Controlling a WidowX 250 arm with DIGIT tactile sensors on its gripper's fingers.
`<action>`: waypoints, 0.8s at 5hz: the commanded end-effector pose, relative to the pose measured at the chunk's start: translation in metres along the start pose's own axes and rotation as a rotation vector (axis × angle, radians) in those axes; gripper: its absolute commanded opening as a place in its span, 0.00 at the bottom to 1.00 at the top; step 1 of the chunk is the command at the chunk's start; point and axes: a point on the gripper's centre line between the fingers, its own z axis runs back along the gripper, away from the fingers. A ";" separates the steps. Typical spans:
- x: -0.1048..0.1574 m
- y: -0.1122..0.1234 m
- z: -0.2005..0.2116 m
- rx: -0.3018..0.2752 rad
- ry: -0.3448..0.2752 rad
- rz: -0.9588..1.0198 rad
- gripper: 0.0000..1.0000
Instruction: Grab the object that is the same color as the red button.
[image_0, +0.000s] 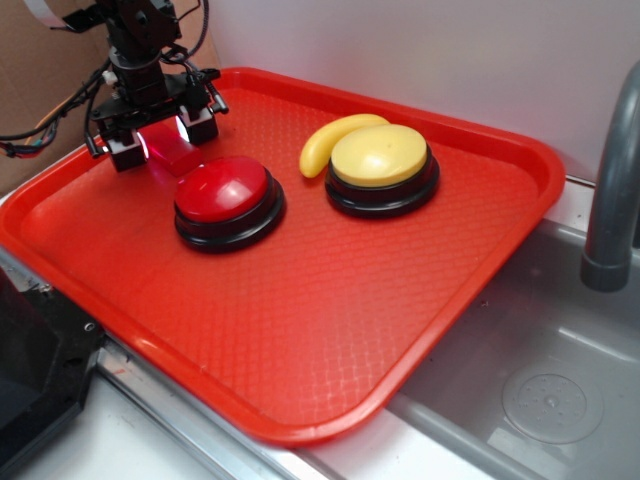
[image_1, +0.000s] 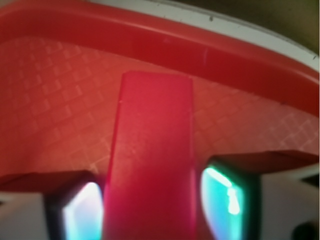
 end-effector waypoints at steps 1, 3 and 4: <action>0.015 -0.004 0.013 -0.029 0.022 -0.160 0.00; 0.008 -0.020 0.071 -0.102 0.111 -0.660 0.00; -0.020 -0.027 0.111 -0.197 0.169 -0.895 0.00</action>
